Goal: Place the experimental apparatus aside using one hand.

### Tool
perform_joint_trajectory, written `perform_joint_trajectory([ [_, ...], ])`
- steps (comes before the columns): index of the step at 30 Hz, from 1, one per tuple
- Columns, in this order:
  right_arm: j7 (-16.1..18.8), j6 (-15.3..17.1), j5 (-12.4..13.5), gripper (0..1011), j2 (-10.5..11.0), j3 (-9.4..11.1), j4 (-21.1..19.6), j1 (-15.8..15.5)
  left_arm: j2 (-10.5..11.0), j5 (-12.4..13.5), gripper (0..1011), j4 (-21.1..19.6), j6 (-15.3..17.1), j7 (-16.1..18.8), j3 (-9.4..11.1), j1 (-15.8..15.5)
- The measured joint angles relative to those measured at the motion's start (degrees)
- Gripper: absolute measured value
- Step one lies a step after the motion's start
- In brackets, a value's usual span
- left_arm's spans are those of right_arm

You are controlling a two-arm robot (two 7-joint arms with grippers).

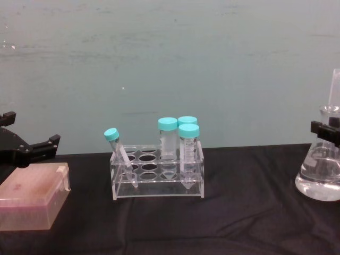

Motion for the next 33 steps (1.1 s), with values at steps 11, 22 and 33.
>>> perform_joint_trajectory([
  [11,0.1,0.5,0.5,452,-0.1,0.0,0.5,0.1,0.0,0.0,1000,0.0,0.0,0.0,0.0,0.0],
  [22,0.7,0.7,1.0,452,0.0,-0.1,0.9,0.4,0.0,0.0,1000,0.0,0.0,0.0,0.0,0.0],
  [33,0.7,0.8,0.9,452,0.0,-0.1,0.8,0.3,0.0,0.0,1000,0.0,0.0,0.0,0.0,0.0],
])
